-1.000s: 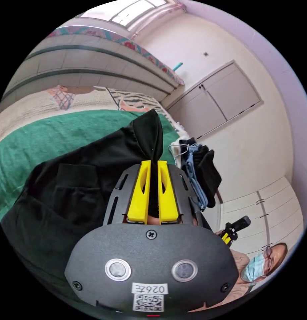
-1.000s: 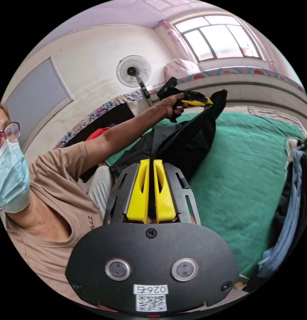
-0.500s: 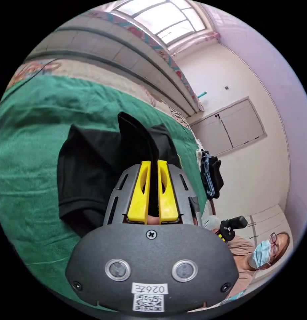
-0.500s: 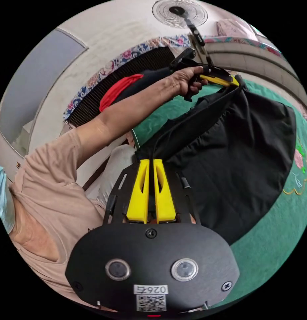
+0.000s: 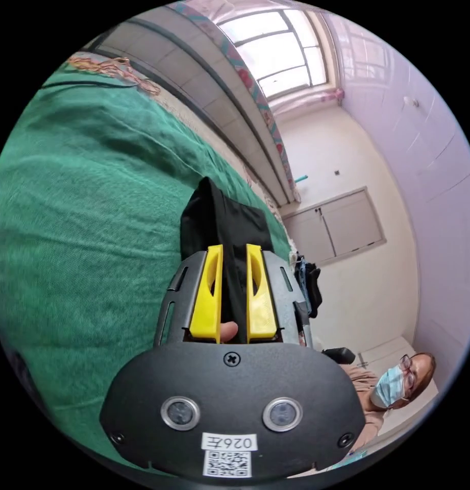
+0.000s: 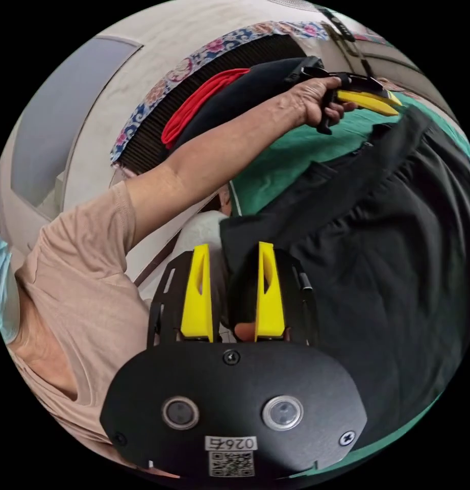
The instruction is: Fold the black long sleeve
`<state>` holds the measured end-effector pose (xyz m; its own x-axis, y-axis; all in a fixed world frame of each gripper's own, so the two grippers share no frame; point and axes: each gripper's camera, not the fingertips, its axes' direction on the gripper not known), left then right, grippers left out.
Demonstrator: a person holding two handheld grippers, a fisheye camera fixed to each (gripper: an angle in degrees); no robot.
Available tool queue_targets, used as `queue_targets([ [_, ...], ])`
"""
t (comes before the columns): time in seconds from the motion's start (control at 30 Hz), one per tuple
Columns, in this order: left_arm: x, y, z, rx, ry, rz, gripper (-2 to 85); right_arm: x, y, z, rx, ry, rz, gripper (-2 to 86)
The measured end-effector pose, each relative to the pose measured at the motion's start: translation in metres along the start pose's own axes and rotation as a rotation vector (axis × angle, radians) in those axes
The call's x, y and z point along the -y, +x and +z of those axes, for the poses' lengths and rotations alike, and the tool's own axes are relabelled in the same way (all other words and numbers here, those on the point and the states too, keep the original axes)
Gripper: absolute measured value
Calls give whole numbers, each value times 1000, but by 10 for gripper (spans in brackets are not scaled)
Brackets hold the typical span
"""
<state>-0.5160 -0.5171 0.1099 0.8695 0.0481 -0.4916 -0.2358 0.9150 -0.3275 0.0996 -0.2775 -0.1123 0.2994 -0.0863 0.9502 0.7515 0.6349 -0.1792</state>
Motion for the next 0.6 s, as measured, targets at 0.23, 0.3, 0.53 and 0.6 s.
queue_targets([
  [0.23, -114, 54, 0, -75, 66, 123, -2, 20, -63, -55, -152, -43, -180, 55],
  [0.3, -144, 79, 15, -129, 50, 161, -7, 16, -62, -80, -273, -35, -141, 29],
  [0.53, -254, 192, 85, -98, -154, 318, -10, -37, -34, -173, -496, 73, 117, -8],
  [0.6, -276, 214, 105, -7, -229, 351, -10, -50, -34, -180, -475, 72, 145, -9],
])
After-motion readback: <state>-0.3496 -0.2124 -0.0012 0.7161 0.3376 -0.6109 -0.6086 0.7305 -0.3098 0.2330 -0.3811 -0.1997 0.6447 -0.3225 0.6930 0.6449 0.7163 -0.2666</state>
